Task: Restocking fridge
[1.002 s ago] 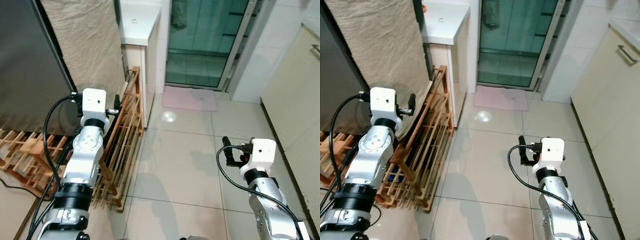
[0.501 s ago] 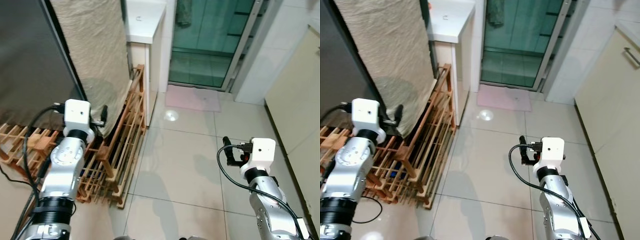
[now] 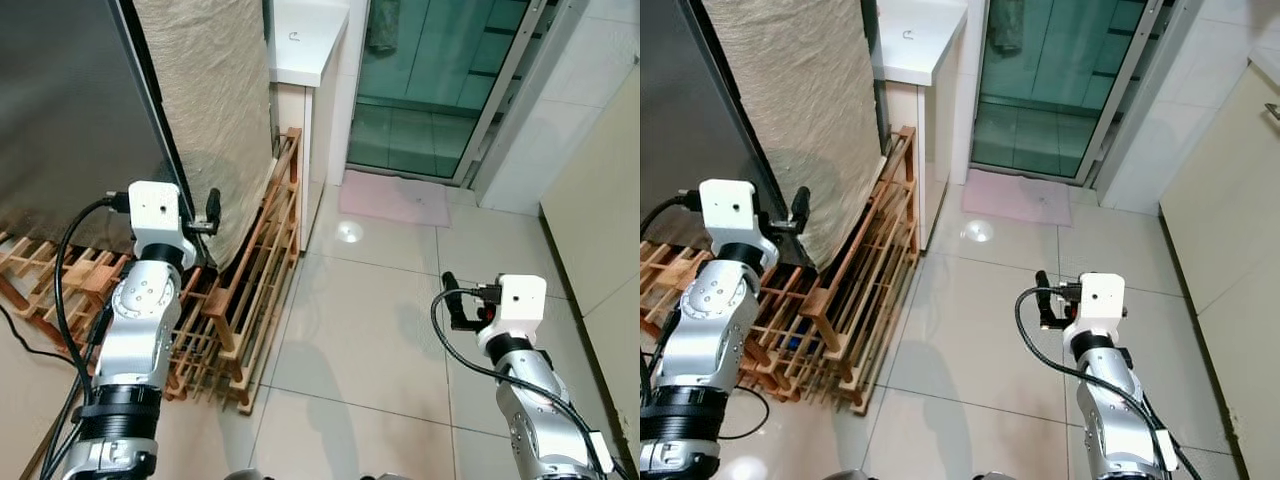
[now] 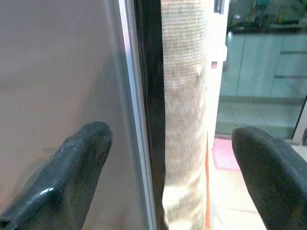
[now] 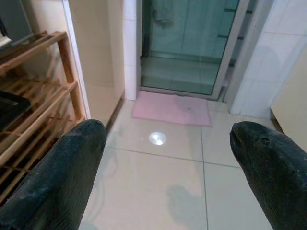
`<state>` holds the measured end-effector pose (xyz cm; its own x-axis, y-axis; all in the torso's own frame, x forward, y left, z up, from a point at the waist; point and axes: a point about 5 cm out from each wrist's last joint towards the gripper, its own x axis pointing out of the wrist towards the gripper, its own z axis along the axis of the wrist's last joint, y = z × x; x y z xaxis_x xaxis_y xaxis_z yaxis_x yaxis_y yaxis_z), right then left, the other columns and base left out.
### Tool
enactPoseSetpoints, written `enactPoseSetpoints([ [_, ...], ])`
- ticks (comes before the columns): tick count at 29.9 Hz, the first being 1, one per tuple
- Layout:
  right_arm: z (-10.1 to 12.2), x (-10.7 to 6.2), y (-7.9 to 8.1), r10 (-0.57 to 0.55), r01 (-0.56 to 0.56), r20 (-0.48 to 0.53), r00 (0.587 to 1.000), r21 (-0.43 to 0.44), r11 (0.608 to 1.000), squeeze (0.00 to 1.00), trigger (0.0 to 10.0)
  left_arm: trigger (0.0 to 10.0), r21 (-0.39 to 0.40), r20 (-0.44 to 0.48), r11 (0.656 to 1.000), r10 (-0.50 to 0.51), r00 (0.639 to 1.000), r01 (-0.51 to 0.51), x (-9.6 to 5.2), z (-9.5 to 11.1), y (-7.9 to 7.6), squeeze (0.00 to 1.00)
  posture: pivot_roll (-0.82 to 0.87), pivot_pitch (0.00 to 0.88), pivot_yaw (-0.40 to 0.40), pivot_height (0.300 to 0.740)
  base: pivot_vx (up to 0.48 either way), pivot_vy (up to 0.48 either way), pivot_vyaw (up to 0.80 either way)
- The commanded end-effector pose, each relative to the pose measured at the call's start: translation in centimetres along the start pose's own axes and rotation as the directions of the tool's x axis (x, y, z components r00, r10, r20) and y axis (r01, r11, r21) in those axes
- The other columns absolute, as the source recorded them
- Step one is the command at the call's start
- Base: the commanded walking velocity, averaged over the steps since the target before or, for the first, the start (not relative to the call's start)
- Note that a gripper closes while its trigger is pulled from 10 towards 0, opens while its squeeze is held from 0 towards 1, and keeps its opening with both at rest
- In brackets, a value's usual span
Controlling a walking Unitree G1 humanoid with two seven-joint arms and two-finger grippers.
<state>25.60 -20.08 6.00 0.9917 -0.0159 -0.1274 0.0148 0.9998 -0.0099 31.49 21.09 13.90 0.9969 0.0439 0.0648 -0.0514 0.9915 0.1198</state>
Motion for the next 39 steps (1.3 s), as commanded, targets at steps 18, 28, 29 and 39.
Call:
enactPoseSetpoints([
  [18,0.0,0.3,-0.2,-0.006,0.006,0.008,1.0,-0.005,1.0,0.0,10.0,10.0,-0.042,0.015,0.995,-0.094,0.995,0.094,0.1,1.0,-2.3,0.0,0.04,0.0,-0.039,0.74,0.0,0.0,0.0],
  [28,0.1,0.5,-0.1,-0.006,0.006,0.015,1.0,-0.004,1.0,0.0,10.0,10.0,-0.033,0.017,0.995,-0.098,0.995,0.099,0.5,1.0,-3.2,0.0,0.04,0.0,-0.039,0.74,0.0,0.0,0.0],
  [29,0.1,0.5,-0.1,-0.006,0.006,0.015,1.0,-0.004,1.0,0.0,10.0,10.0,-0.032,0.017,0.995,-0.097,0.995,0.098,0.5,1.0,-3.2,0.0,0.04,0.0,-0.039,0.74,0.0,0.0,0.0],
  [39,0.1,0.3,-0.2,-0.013,0.013,0.017,1.0,-0.005,1.0,0.0,10.0,10.0,-0.015,0.033,0.998,-0.067,0.997,0.067,1.8,1.6,-3.0,0.0,0.02,0.0,-0.033,0.74,0.0,0.0,0.0],
])
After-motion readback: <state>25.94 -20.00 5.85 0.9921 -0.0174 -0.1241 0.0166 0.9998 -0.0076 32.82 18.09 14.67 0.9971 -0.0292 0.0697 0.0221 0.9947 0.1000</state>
